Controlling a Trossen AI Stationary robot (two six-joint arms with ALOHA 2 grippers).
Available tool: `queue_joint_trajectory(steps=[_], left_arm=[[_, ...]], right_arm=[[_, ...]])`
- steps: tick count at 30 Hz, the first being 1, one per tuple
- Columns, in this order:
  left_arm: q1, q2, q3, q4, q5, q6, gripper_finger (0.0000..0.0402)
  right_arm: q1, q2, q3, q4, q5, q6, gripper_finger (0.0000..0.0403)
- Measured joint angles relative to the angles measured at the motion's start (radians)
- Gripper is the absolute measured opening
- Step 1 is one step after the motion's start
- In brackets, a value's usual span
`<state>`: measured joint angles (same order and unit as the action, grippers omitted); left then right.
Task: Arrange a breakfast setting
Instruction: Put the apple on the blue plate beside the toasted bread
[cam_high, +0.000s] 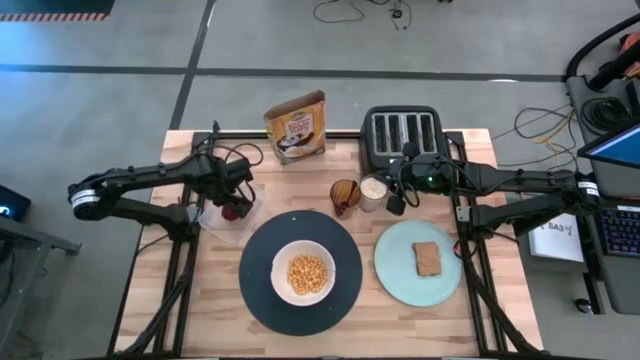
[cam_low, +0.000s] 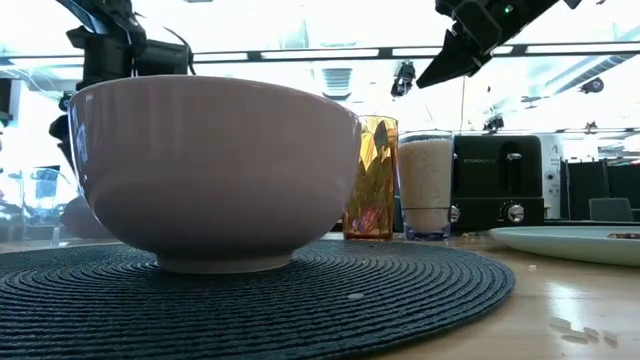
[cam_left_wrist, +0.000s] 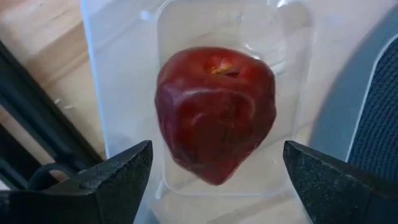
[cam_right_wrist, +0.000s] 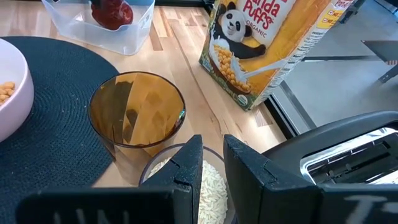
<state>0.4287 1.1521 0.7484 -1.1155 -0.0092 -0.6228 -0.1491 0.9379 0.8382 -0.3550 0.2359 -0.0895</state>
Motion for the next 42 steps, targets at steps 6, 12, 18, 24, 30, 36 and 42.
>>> queue_joint_trajectory(steps=[6,12,18,24,30,36,42], left_arm=[[-0.019,-0.001,-0.006,0.064,-0.007,0.008,0.0334],[-0.038,0.032,-0.053,0.082,-0.031,0.006,0.0333],[-0.065,0.059,-0.084,0.136,-0.051,0.003,0.0333],[-0.077,0.08,-0.087,0.159,-0.06,0.005,0.0331],[-0.077,0.075,-0.087,0.158,-0.06,0.008,0.0314],[-0.077,0.064,-0.089,0.156,-0.056,0.007,0.0311],[-0.077,0.06,-0.03,0.107,-0.05,0.02,0.031]], right_arm=[[0.0,0.0,-0.001,0.0,0.0,0.0,0.0056],[0.0,0.0,-0.001,0.0,0.0,0.002,0.0057],[0.0,0.0,-0.001,0.0,0.0,0.001,0.0056],[0.0,0.0,-0.001,0.0,0.0,0.002,0.0057],[0.0,0.0,-0.001,0.0,0.0,0.003,0.0056],[0.0,0.0,-0.001,0.0,0.0,0.003,0.0057],[0.0,0.0,-0.001,0.0,0.0,0.003,0.0057]])
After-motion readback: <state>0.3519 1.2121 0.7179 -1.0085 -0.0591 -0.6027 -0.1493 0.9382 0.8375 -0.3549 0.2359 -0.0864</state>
